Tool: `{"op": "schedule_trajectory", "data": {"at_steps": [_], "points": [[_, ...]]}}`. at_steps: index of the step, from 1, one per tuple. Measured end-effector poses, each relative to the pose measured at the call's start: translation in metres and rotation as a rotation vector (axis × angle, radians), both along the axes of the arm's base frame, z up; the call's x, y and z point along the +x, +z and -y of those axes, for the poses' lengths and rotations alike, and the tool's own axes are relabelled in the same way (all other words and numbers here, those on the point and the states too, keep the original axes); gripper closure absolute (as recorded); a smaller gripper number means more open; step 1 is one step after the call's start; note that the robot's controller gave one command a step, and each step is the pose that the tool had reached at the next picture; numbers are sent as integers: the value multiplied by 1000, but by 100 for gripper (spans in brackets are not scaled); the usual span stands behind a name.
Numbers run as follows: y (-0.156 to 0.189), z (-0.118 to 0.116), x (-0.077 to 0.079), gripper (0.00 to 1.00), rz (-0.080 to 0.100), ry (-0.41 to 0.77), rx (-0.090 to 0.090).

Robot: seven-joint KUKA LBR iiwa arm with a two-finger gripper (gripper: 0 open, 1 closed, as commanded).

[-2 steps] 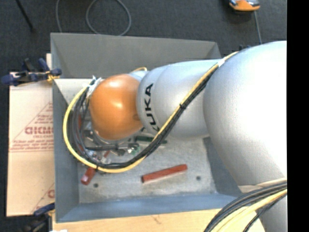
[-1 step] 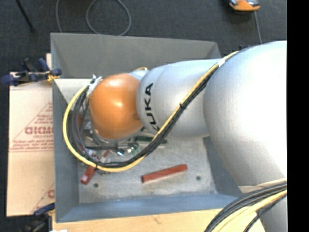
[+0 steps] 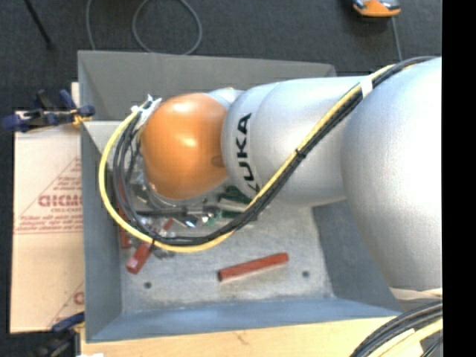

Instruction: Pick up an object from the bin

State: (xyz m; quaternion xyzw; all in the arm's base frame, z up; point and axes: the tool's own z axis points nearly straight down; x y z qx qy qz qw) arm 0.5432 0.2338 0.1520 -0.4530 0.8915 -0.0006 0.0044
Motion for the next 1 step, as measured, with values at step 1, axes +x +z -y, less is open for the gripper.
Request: {"op": "schedule_trajectory", "data": {"at_steps": [1], "points": [[17,1,2,100,-1,-11,-1]]}}
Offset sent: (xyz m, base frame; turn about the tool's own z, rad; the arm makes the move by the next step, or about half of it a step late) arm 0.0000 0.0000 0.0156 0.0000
